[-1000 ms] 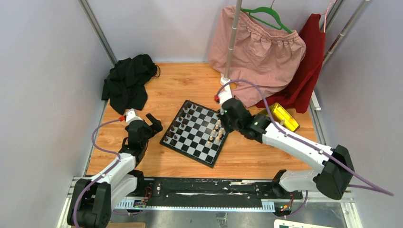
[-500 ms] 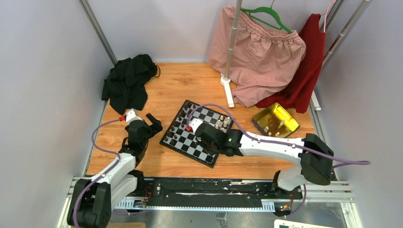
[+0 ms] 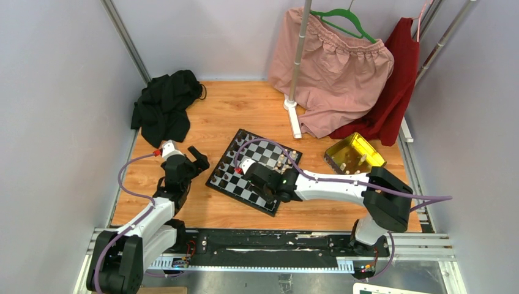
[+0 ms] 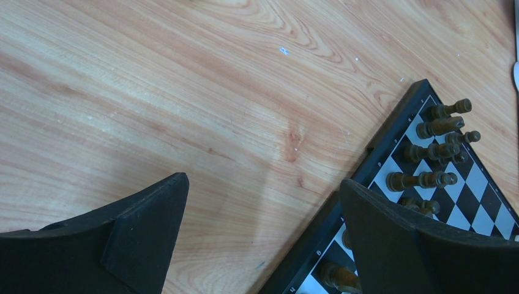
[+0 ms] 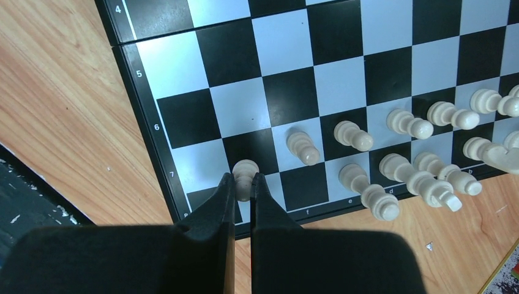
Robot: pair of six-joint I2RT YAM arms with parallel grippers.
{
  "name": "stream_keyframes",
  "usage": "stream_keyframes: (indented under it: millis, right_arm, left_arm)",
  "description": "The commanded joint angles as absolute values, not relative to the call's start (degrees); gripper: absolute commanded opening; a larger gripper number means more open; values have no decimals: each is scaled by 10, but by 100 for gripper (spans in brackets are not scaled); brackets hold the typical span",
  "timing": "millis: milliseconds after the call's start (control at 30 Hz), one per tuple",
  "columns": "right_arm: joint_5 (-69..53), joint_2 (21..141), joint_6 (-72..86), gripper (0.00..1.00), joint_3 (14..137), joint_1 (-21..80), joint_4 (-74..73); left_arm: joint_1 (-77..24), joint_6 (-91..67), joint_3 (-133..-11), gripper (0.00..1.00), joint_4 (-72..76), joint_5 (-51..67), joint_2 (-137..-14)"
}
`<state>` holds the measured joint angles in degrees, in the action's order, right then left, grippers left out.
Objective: Set up the chess pieces on the board
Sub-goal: Place the chess piece on the chessboard.
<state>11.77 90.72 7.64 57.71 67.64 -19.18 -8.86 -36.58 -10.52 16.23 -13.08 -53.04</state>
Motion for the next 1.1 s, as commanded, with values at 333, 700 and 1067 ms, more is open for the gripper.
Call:
stream_keyframes:
  millis: [333,700,1067]
  right_arm:
    - [117,931,81,0,591,665,-173]
    - [118,941,83,0,585,657,-169]
    - [105,936,80,23,588,655,-172]
  left_arm:
    - [-93,-359,-104,100,178,-137,-524]
    - [-93,-360,-104,100,178,-137,-524]
    - [-93,-359,-105,100,178,-135,-526]
